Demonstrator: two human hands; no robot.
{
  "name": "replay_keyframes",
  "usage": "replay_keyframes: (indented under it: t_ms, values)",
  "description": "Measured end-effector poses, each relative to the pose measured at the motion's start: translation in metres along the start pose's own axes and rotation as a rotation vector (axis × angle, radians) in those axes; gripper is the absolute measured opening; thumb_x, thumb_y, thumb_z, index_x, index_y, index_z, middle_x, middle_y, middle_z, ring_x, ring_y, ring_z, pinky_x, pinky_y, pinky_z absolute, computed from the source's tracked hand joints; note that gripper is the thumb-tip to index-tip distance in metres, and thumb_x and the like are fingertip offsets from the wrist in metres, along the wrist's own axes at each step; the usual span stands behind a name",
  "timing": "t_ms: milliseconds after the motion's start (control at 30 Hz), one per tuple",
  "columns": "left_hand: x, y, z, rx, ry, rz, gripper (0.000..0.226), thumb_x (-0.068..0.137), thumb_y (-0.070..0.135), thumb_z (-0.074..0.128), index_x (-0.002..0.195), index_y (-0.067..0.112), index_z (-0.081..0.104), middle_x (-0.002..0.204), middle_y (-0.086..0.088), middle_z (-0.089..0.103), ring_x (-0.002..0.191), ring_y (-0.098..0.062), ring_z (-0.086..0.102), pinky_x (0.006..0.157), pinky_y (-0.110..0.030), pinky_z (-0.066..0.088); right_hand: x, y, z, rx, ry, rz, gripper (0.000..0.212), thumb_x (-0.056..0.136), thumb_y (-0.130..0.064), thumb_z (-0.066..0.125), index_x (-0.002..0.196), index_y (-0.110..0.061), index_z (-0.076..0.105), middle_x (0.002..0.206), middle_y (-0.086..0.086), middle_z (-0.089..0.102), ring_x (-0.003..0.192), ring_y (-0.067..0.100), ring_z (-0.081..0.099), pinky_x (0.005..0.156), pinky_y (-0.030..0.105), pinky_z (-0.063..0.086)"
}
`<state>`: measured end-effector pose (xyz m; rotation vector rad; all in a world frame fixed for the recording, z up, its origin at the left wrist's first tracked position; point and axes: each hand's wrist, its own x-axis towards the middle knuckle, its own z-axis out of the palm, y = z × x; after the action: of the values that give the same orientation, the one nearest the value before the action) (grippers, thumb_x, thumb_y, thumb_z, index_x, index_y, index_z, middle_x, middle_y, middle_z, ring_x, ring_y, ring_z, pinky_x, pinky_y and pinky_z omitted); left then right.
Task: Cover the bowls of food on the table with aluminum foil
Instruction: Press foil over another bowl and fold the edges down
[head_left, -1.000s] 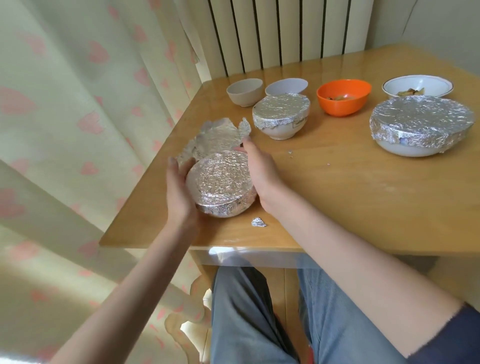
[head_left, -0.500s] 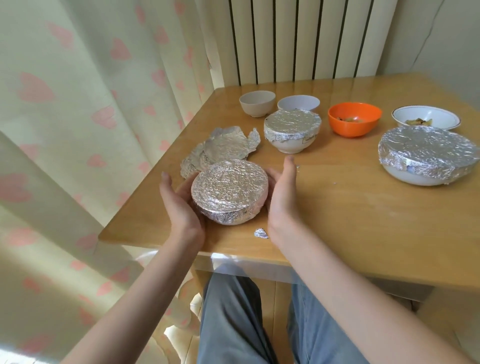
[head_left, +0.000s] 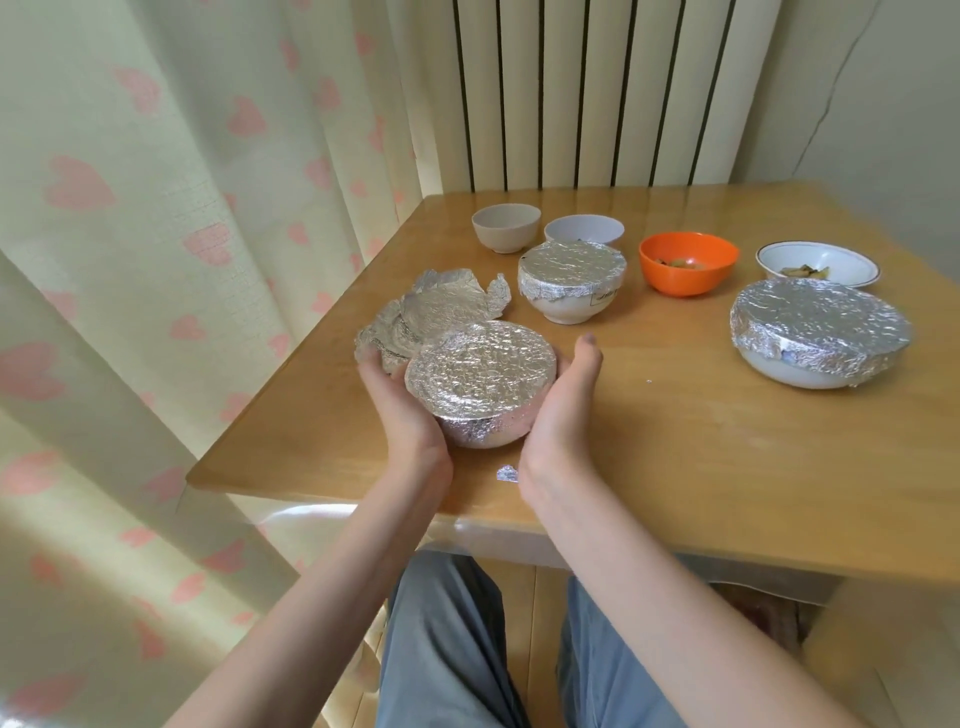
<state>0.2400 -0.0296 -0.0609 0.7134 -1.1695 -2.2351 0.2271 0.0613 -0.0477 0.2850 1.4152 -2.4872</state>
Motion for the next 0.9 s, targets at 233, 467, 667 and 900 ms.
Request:
replay_keyframes:
  t_ms: [233, 467, 667, 900]
  values:
    - [-0.006, -0.024, 0.084, 0.065, -0.315, -0.099, 0.072, 0.099, 0.060, 0.017, 0.100, 0.009, 0.068, 0.084, -0.006, 0.075, 0.081, -0.019, 0.070, 0.080, -0.026, 0.053, 0.027, -0.068, -0.062, 0.170, 0.039, -0.128, 0.063, 0.096, -0.058, 0.021, 0.114, -0.012, 0.061, 0.107, 0.006, 0.068, 0.101, 0.017, 0.061, 0.084, 0.030, 0.047]
    - [0.005, -0.049, 0.117, 0.015, -0.365, -0.140, 0.066, 0.100, 0.058, 0.018, 0.109, 0.014, 0.067, 0.096, -0.010, 0.075, 0.097, -0.025, 0.068, 0.098, -0.040, 0.050, 0.040, -0.082, -0.106, 0.147, -0.009, -0.143, 0.071, 0.096, -0.058, 0.016, 0.128, -0.007, 0.054, 0.108, 0.006, 0.064, 0.112, 0.019, 0.054, 0.102, 0.031, 0.039]
    - [0.013, -0.050, 0.121, 0.078, -0.329, -0.184, 0.069, 0.102, 0.055, 0.016, 0.086, 0.015, 0.070, 0.078, -0.006, 0.073, 0.088, -0.023, 0.066, 0.101, -0.040, 0.048, 0.040, -0.079, -0.116, 0.150, 0.002, -0.102, 0.070, 0.098, -0.057, 0.018, 0.137, -0.005, 0.045, 0.138, 0.012, 0.051, 0.127, 0.021, 0.048, 0.106, 0.031, 0.035]
    - [-0.009, -0.069, 0.115, 0.051, -0.311, -0.149, 0.063, 0.104, 0.048, 0.019, 0.128, 0.005, 0.058, 0.112, -0.010, 0.069, 0.103, -0.020, 0.064, 0.100, -0.030, 0.045, 0.037, -0.076, -0.115, 0.130, 0.025, -0.088, 0.066, 0.100, -0.052, 0.018, 0.143, -0.007, 0.039, 0.147, 0.009, 0.042, 0.137, 0.019, 0.037, 0.116, 0.032, 0.023]
